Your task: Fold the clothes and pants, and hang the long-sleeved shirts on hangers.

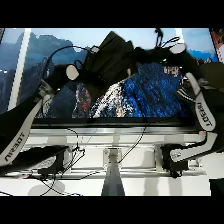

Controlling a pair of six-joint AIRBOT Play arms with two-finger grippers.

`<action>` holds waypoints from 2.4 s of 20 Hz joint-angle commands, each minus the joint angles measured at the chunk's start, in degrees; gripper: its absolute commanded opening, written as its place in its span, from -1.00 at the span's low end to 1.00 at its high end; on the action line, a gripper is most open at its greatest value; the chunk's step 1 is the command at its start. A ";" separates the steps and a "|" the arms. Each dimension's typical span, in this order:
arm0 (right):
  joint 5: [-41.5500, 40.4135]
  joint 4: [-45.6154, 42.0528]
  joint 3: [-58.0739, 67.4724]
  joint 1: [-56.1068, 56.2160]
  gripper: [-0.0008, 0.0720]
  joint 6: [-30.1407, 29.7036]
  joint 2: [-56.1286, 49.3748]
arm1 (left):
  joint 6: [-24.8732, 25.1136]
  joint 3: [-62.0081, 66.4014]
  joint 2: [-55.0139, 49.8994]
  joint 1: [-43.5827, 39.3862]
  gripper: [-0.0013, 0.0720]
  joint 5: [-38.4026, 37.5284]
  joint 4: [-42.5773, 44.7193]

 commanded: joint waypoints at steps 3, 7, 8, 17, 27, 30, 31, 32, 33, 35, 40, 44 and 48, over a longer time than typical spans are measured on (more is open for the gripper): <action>2.27 -16.15 0.85 -12.15 -0.91 11.80 12.11 | 0.02 0.04 6.40 3.02 -0.84 0.02 1.03; 4.24 -32.57 0.85 -25.33 -0.91 24.94 24.37 | 0.00 0.04 13.66 5.46 -0.84 0.00 13.27; 5.46 -37.24 0.85 -29.03 -0.91 29.68 27.39 | 0.00 0.04 15.87 6.23 -0.84 0.02 16.59; 25.75 -64.78 0.85 -61.18 -0.91 60.81 45.97 | -0.02 0.02 22.16 9.25 -0.84 0.02 19.15; 23.61 -51.12 0.79 -64.50 0.30 57.75 43.34 | -0.02 0.00 21.90 9.25 -0.84 0.00 19.15; 20.06 -40.68 0.81 -61.75 -0.62 42.32 41.46 | -0.02 0.00 21.90 9.25 -0.84 0.02 19.15; 19.32 -38.82 0.81 -59.36 -0.82 37.75 41.09 | -0.02 0.00 21.90 9.25 -0.84 0.02 19.15; 18.49 -37.64 0.81 -55.80 -0.90 33.97 40.70 | -0.02 0.00 21.90 9.25 -0.84 0.00 19.15; 17.51 -37.31 0.81 -51.39 -0.90 30.36 40.37 | -0.02 0.00 21.90 9.25 -0.84 0.00 19.15; 15.34 -37.77 0.81 -40.98 -0.90 21.59 39.54 | -0.02 0.00 21.90 9.25 -0.84 0.02 19.15; 13.81 -47.67 0.81 -14.60 -0.90 1.20 36.92 | -0.02 0.00 21.90 9.25 -0.84 0.00 19.15; 10.49 -49.31 0.81 -5.99 -0.90 1.03 34.97 | -0.02 0.00 21.90 9.25 -0.84 0.00 19.15; 10.88 -49.11 0.81 -4.83 -0.90 1.05 34.91 | -0.02 0.00 21.90 9.25 -0.84 0.00 19.15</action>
